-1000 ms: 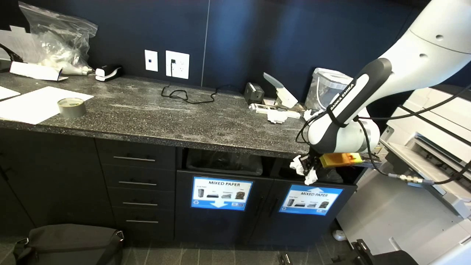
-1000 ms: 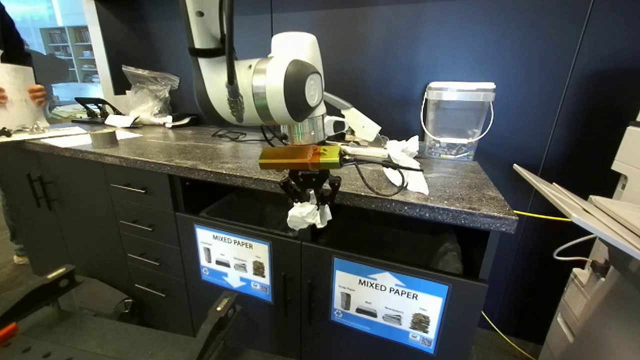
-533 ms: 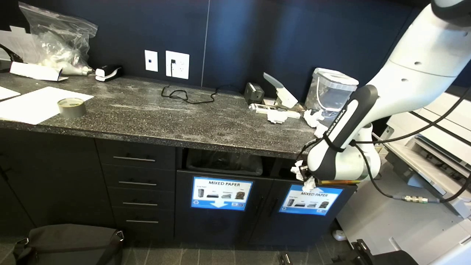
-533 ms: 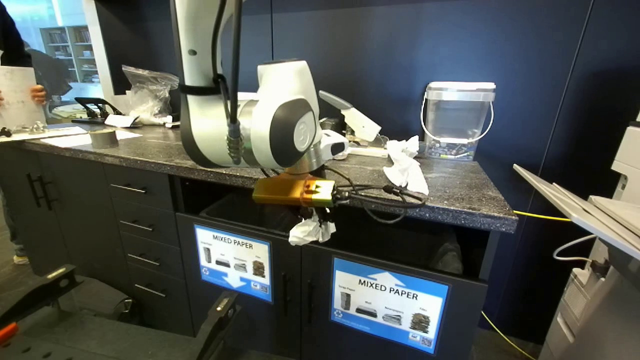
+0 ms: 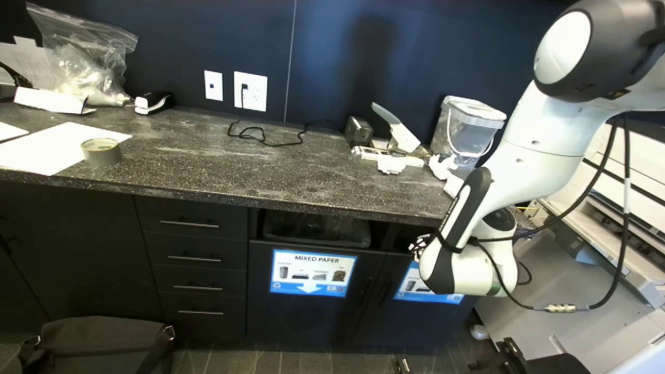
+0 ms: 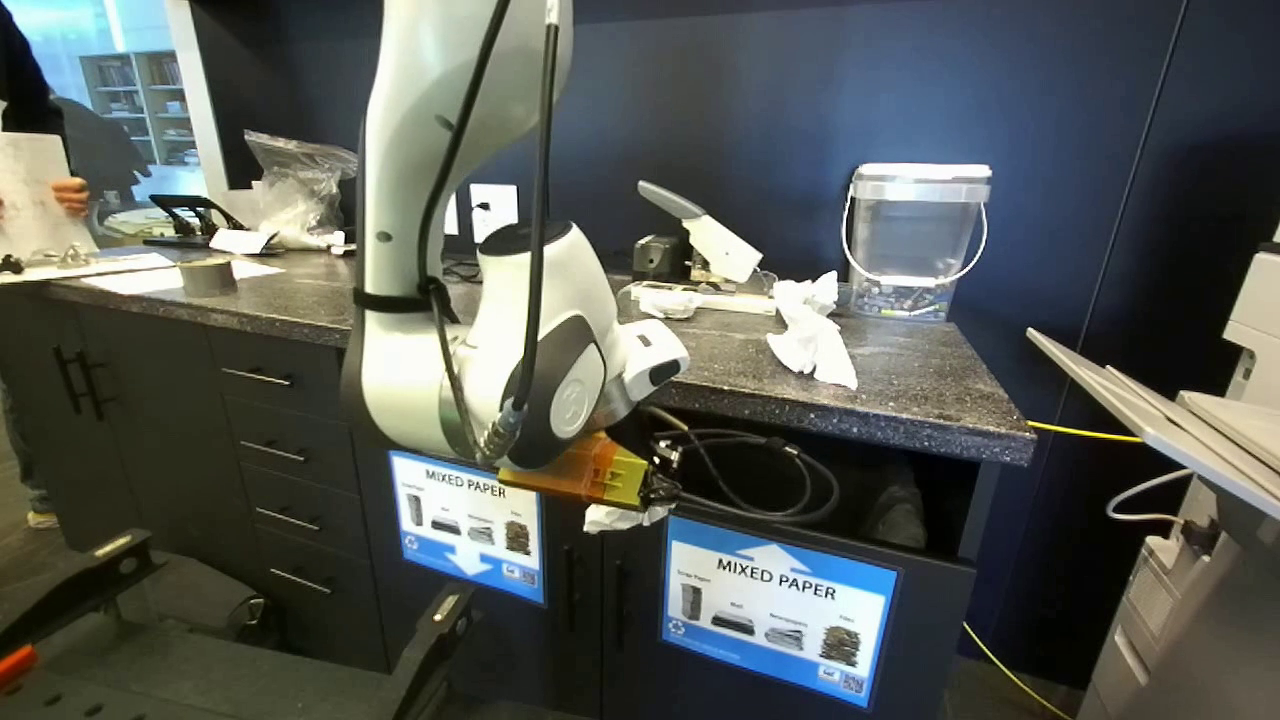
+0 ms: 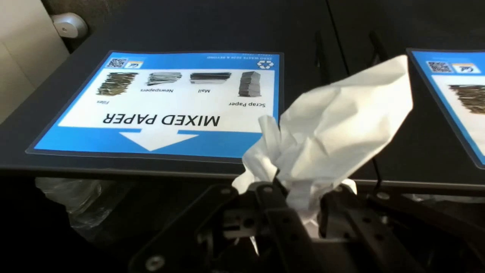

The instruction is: Put four crumpled papers inside the bin on the right

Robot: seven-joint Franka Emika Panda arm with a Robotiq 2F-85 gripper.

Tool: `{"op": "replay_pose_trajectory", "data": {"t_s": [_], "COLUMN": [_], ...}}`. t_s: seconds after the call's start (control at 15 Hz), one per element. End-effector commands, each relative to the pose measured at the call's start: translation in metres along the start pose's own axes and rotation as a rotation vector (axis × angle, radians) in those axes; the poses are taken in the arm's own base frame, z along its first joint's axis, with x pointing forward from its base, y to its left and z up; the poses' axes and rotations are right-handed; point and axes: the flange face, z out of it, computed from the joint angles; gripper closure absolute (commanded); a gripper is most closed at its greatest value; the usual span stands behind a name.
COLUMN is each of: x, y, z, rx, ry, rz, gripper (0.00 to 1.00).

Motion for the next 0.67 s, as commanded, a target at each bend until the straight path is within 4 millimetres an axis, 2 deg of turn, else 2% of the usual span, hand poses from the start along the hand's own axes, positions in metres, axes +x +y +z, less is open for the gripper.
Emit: {"op": "replay_pose_trajectory", "data": {"t_s": [0.0, 0.33, 0.6], "x": [0.006, 0.015, 0.019], "y": [-0.001, 0.008, 0.009], "z": [0.025, 0.055, 0.083], "rx": [-0.024, -0.047, -0.031], "ry": [0.113, 0.215, 0.278], "rz": [0.065, 0.135, 0.169], "gripper": [0.87, 0.87, 0.87]}}
